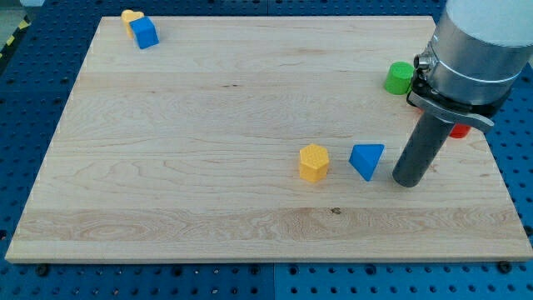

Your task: Slightly push the blue triangle left side

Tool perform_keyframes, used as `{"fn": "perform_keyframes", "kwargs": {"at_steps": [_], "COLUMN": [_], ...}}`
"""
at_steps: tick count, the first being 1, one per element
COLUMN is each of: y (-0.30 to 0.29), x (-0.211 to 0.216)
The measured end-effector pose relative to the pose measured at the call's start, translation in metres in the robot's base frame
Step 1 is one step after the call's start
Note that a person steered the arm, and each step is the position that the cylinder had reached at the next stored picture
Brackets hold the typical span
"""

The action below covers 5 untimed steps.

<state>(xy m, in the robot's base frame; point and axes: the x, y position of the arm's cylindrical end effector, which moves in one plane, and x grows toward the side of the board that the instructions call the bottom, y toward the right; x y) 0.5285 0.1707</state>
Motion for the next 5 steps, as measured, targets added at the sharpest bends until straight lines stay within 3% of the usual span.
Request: {"fn": "perform_keyframes", "kwargs": {"at_steps": [5], "y": [-0.029], "x": [0.000]}}
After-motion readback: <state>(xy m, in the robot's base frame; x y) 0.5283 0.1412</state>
